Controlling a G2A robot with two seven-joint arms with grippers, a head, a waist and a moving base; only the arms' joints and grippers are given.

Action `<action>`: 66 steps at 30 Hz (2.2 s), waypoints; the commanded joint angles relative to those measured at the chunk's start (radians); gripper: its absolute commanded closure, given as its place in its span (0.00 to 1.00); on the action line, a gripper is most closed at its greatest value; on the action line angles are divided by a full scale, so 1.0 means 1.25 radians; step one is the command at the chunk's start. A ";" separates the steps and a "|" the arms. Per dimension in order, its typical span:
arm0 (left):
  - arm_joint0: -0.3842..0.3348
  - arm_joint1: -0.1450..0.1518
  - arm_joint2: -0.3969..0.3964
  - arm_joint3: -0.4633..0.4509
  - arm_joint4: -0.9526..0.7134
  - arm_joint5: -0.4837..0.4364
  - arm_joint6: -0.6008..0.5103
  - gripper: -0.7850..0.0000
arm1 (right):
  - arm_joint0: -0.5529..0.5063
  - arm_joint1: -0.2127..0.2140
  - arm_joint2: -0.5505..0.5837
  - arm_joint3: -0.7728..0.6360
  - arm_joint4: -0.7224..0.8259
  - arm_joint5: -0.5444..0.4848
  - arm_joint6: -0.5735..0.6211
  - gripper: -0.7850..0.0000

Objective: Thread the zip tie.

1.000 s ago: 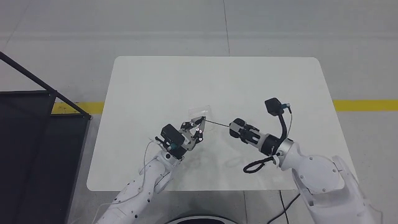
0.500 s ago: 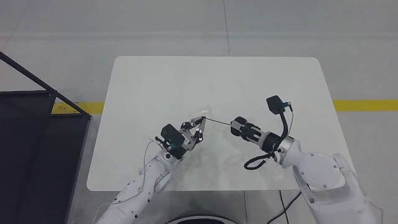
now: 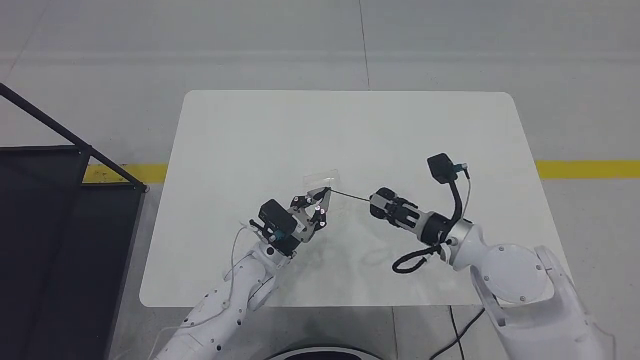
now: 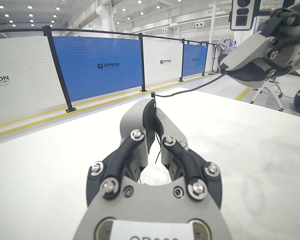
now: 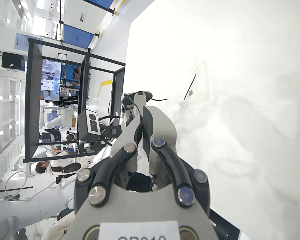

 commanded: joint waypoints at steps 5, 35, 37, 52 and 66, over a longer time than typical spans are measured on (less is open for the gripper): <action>0.000 0.000 0.000 0.000 0.000 0.000 0.000 1.00 | 0.017 -0.001 -0.012 0.009 0.003 0.008 0.004 1.00; 0.000 0.000 0.000 0.000 0.000 0.000 0.000 1.00 | -0.011 -0.002 -0.003 0.019 0.082 -0.133 -0.033 1.00; 0.000 0.000 0.000 0.000 0.000 0.000 0.000 1.00 | -0.012 -0.003 -0.004 0.022 0.089 -0.141 -0.038 1.00; 0.000 0.000 0.000 0.000 0.000 0.000 0.000 1.00 | -0.017 -0.006 -0.012 0.038 0.120 -0.191 -0.070 1.00; 0.000 0.000 0.000 0.000 0.000 0.000 0.000 1.00 | -0.008 -0.010 -0.022 0.060 0.158 -0.221 -0.080 1.00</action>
